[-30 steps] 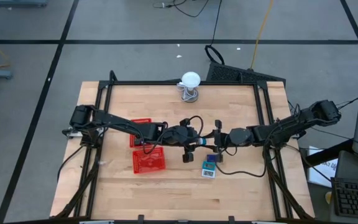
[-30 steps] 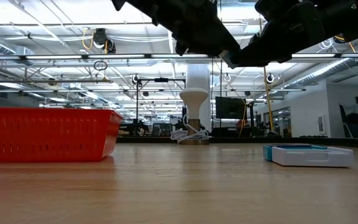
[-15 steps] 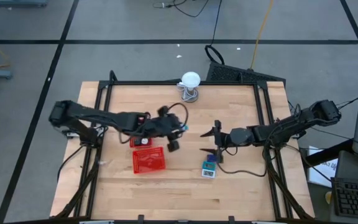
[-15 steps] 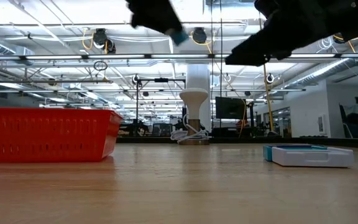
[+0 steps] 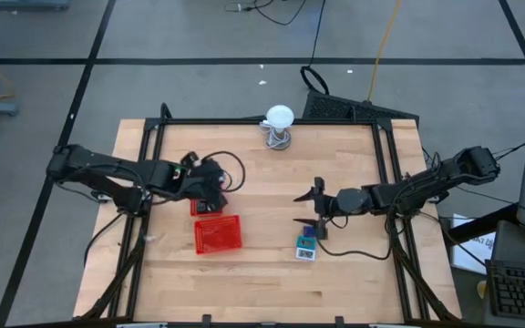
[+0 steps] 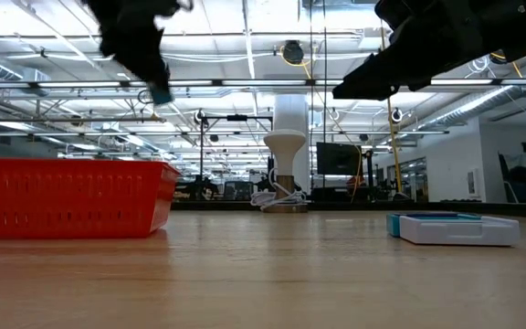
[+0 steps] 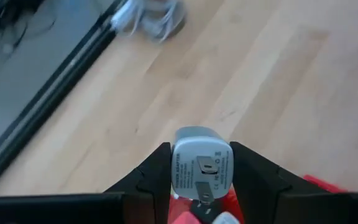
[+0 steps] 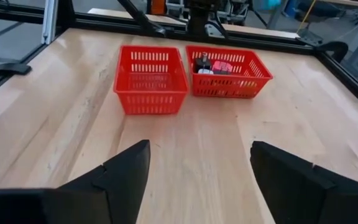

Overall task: Pick & Place Office items
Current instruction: Put the blue charger adapter into the top red basket

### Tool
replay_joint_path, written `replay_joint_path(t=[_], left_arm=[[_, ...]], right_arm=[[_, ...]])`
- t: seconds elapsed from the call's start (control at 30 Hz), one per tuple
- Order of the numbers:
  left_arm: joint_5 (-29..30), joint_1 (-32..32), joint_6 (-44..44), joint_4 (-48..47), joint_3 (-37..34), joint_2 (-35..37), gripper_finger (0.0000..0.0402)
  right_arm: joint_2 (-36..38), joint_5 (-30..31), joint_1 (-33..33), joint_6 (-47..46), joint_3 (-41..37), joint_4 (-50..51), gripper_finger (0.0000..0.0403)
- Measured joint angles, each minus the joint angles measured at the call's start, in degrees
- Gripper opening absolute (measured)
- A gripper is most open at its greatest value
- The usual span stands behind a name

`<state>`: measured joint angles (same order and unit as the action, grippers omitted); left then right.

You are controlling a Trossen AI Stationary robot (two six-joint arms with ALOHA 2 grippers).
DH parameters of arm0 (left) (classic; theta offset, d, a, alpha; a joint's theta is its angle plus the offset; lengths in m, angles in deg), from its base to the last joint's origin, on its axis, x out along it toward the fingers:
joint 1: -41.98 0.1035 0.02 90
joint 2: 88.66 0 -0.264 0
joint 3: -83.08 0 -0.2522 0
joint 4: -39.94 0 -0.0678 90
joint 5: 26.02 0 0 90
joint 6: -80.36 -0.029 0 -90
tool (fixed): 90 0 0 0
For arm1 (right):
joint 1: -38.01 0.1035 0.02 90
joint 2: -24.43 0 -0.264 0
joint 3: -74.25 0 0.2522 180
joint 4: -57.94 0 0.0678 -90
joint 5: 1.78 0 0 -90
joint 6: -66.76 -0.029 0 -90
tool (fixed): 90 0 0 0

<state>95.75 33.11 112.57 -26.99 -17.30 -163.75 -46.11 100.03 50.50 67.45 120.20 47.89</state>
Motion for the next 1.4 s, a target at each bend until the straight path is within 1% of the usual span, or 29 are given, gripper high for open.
replay_joint_path(t=[0.1, 0.27, 0.43, 0.5, 0.77, 0.87, 1.1, 1.27, 1.33, 1.4], left_arm=[[-1.1, 1.6, 4.6, -0.6, -5.7, 2.0, 0.0135], [-6.7, 6.0, 10.5, 1.9, -15.5, 5.5, 0.0135], [-14.2, 11.0, 11.6, 8.6, -23.4, 7.7, 0.0135], [-15.7, 13.0, 11.6, 10.5, -25.7, 8.0, 0.0135], [-19.2, 20.2, 9.7, 17.4, -30.1, 7.6, 0.0135], [-19.4, 21.9, 9.7, 17.7, -31.0, 7.6, 0.0135], [-22.7, 23.3, 9.5, 21.5, -33.6, 7.6, 0.0135], [-22.8, 23.4, 11.4, 22.1, -34.0, 7.6, 0.0135], [-22.9, 23.4, 11.8, 22.1, -34.0, 7.6, 0.0147], [-22.9, 23.4, 11.8, 22.2, -34.0, 7.6, 0.0168]], right_arm=[[0.0, 0.0, 0.0, -0.8, 0.0, -0.1, 0.0263], [0.0, 0.0, 0.0, -1.7, 0.0, -0.1, 0.0263], [0.0, 0.0, 0.0, -1.7, 0.0, -0.3, 0.0263], [0.0, 0.0, 0.0, -1.7, 0.0, -0.4, 0.0263], [0.0, 0.1, 0.0, -1.7, 0.0, -0.8, 0.0263], [0.0, 0.1, 0.0, -1.7, 0.0, -0.8, 0.0263], [0.0, 0.1, -0.1, -1.7, 0.0, -0.8, 0.0263], [0.0, 0.1, -0.1, -1.6, 0.0, -0.8, 0.0263], [0.0, 0.1, -0.1, -1.6, 0.0, -0.8, 0.0263], [0.0, 0.1, -0.1, -1.6, 0.0, -0.8, 0.0263]])
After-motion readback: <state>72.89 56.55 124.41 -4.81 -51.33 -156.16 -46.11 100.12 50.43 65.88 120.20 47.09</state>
